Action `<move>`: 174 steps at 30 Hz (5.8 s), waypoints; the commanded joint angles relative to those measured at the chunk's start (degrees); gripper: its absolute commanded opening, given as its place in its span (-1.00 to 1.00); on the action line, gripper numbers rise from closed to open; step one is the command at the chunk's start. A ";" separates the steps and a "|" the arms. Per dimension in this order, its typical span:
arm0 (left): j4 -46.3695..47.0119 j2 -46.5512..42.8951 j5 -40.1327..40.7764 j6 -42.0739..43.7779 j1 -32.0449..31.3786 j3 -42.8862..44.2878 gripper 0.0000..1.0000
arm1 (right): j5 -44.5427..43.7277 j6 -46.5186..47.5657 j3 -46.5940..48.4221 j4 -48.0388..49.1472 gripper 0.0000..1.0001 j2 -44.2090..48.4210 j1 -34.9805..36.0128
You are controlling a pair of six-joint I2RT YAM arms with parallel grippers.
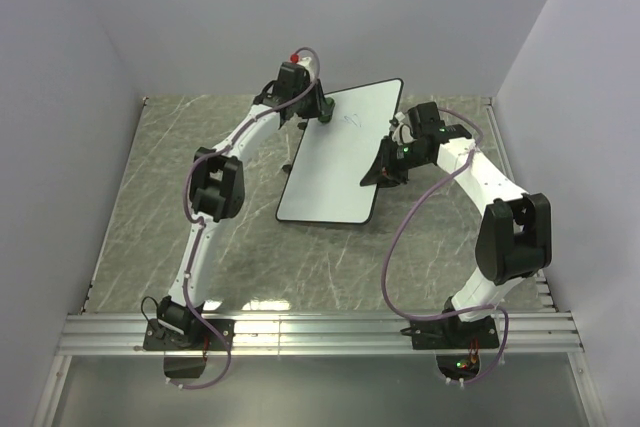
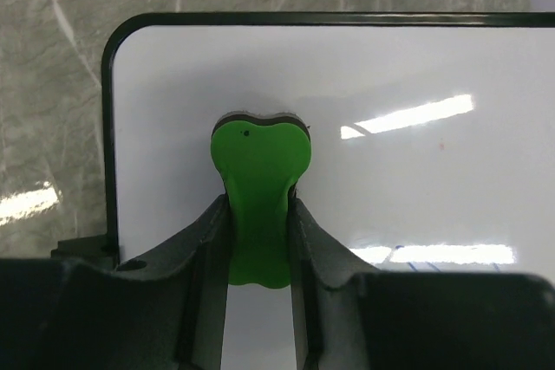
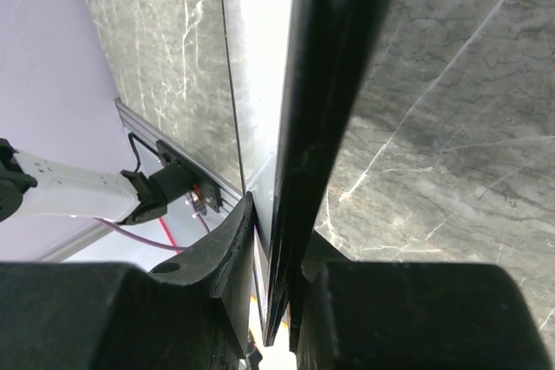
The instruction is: Erase the whiteboard
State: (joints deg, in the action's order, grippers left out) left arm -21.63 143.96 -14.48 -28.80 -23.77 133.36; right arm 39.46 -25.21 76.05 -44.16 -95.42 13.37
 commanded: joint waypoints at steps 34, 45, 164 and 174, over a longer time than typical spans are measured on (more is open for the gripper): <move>-10.54 1.06 -9.33 5.22 -1.01 -6.71 -0.99 | -7.65 11.06 -1.43 -8.75 -1.00 -6.53 6.59; -12.38 -2.19 -19.62 8.50 -8.66 0.65 -0.99 | -7.21 10.97 0.85 -9.19 -1.00 -8.73 6.67; -26.45 -53.76 22.92 -4.69 24.12 -47.67 0.99 | -19.15 -3.00 6.65 -7.96 0.68 30.90 -9.59; -20.56 -72.85 11.67 -10.49 20.43 -49.00 0.99 | -18.37 -14.95 -1.08 -8.56 0.66 47.51 -9.50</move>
State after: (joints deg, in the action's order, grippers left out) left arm -43.59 73.93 1.28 -35.94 -3.18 82.78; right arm 20.62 -36.45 75.57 -53.04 -51.18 4.21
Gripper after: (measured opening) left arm 0.994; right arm 0.833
